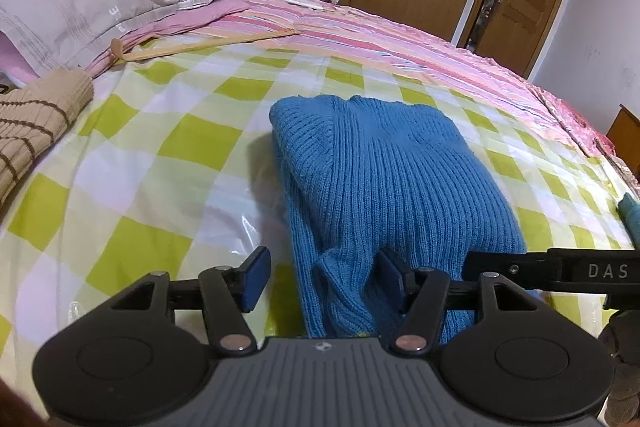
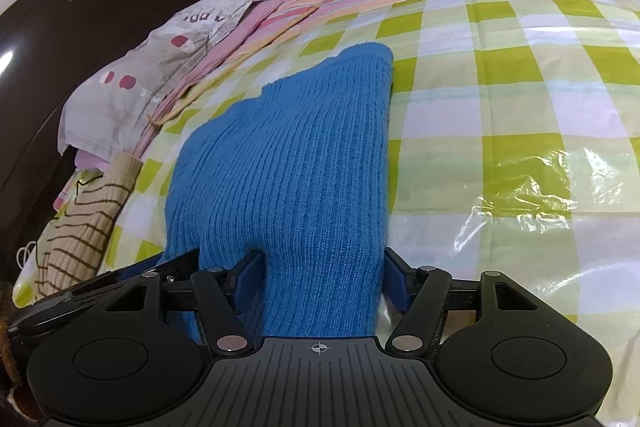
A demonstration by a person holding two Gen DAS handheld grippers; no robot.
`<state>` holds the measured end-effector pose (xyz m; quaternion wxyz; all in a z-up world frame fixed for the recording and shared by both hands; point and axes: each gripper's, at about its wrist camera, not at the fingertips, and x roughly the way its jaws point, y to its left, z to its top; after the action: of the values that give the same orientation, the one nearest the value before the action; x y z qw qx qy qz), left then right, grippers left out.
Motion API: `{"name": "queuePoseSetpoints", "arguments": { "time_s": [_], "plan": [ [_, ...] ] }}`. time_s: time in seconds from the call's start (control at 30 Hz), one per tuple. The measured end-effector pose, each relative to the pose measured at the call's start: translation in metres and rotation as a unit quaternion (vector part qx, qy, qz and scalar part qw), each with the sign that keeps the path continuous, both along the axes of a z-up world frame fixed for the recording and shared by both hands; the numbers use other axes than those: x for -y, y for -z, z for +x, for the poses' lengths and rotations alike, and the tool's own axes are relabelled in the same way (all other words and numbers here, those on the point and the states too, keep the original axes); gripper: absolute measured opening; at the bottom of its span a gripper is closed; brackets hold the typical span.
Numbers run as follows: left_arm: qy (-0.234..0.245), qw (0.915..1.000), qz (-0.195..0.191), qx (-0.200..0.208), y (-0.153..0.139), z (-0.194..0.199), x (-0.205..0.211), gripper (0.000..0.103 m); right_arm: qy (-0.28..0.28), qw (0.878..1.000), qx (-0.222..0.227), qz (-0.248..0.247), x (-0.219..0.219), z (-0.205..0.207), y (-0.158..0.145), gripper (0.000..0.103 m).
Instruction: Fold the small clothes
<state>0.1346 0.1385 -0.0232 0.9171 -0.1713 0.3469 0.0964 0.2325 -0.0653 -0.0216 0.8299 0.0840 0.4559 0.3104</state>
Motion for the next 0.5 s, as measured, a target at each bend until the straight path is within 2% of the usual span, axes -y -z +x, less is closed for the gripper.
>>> {"name": "queuePoseSetpoints", "arguments": {
  "time_s": [0.17,0.3,0.5],
  "plan": [
    [0.005,0.9999,-0.015,0.003,0.0013,0.0001,-0.002,0.06,0.002,1.0,0.0,-0.001,0.0005,-0.0008,0.0001,0.061],
    [0.02,0.9997,-0.012,0.007,-0.0004,-0.0004,0.0034,0.047,0.004,1.0,0.0,0.0,0.0022,-0.0025,-0.0009,0.048],
    [0.029,0.9995,-0.004,0.009,-0.0015,-0.001,0.0076,0.042,0.007,1.0,0.001,0.0,0.0037,-0.0057,-0.0036,0.038]
  ]
}}
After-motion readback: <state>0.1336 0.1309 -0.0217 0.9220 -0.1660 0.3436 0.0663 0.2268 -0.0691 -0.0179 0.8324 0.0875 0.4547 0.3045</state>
